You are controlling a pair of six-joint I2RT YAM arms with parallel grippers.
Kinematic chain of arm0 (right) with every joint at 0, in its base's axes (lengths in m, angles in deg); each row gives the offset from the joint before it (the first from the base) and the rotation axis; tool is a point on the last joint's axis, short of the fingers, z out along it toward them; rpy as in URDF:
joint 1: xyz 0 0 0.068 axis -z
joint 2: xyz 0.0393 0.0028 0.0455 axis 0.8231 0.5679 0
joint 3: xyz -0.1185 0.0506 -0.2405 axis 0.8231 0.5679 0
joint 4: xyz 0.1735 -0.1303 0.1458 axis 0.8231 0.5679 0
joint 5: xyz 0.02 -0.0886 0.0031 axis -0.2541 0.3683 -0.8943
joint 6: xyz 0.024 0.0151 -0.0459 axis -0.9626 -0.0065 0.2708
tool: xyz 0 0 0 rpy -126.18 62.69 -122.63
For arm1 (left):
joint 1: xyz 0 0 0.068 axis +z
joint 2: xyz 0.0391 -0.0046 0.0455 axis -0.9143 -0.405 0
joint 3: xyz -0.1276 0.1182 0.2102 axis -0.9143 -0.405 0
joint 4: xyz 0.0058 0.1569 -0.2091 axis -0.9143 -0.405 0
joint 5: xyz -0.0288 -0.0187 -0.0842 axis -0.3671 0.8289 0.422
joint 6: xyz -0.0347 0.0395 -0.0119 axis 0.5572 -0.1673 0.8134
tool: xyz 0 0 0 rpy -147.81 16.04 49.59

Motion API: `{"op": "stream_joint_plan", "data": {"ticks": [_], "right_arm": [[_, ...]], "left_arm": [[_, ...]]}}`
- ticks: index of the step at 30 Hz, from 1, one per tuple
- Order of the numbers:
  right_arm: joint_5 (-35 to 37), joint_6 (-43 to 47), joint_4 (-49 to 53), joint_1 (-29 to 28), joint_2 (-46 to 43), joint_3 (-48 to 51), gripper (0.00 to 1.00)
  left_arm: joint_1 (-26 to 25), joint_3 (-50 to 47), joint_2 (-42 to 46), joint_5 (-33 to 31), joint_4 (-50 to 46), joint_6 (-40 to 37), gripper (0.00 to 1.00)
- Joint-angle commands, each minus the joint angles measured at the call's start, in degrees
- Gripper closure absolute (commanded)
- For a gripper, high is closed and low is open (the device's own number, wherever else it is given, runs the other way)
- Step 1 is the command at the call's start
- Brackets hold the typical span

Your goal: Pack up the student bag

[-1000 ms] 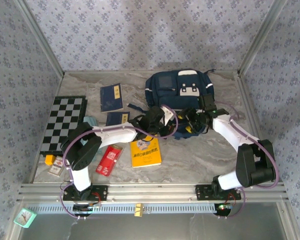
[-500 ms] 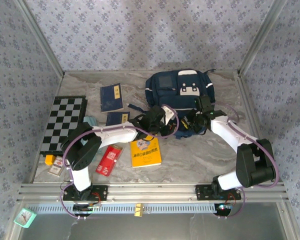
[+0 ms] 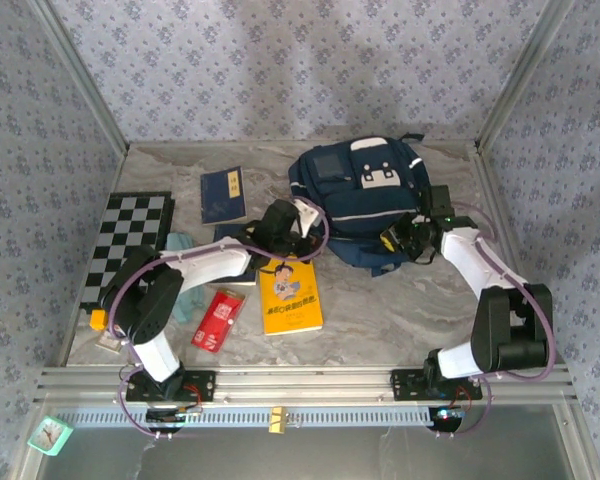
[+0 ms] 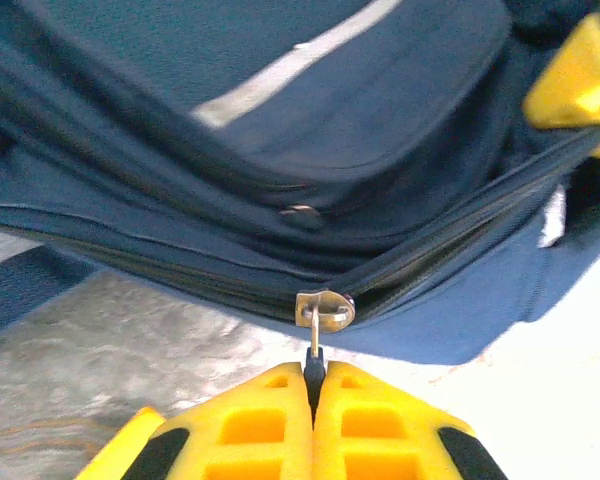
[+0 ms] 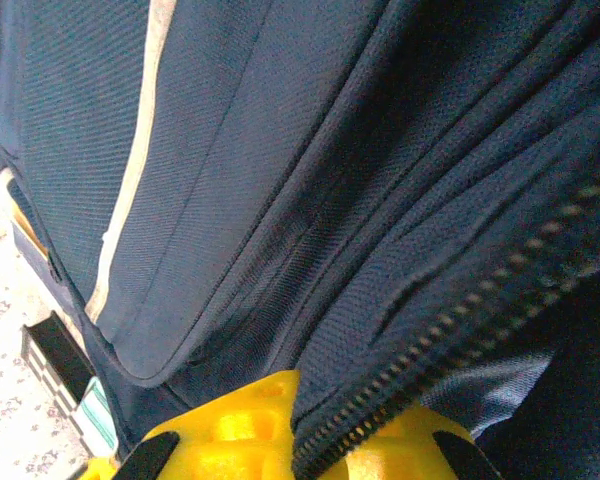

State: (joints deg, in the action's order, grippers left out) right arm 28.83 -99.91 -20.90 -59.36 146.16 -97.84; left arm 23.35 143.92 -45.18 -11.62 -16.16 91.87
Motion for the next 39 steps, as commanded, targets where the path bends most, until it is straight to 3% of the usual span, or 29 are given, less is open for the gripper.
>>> {"op": "stream_joint_plan", "data": {"ticks": [1,9,20,27,30,33,36,39], "right_arm": [[2.4,4.3,2.4,2.5,-3.5,-2.9,1.0],[-0.2,5.6,3.2,3.9,-5.7,-2.6,1.0],[1.4,3.3,0.1,0.5,-4.9,-2.4,1.0],[8.9,-1.0,-8.6,-8.2,-0.2,-3.9,1.0],[8.6,-0.8,-10.5,-9.3,3.0,-5.0,0.98],[7.5,-0.2,-10.3,-9.3,4.7,-5.0,0.91],[8.2,2.4,-9.9,-10.0,3.9,-4.3,0.76],[9.1,6.3,-6.4,-9.5,2.8,-3.5,0.62]], "left_arm": [[3.7,-0.6,1.4,0.4,-0.1,0.0,1.0],[12.0,5.6,-5.9,-0.8,1.0,2.1,1.0],[14.8,20.8,-17.0,-7.8,-5.3,3.3,1.0],[15.5,25.5,-19.7,-5.9,-6.7,2.5,1.0],[15.6,25.0,-18.8,-5.2,-8.0,2.0,1.0],[15.6,24.5,-17.2,-2.5,-10.7,0.5,0.8],[15.6,21.4,-13.8,1.6,-10.3,1.7,0.63],[15.5,17.8,-9.1,3.3,-12.2,5.6,0.57]]}}
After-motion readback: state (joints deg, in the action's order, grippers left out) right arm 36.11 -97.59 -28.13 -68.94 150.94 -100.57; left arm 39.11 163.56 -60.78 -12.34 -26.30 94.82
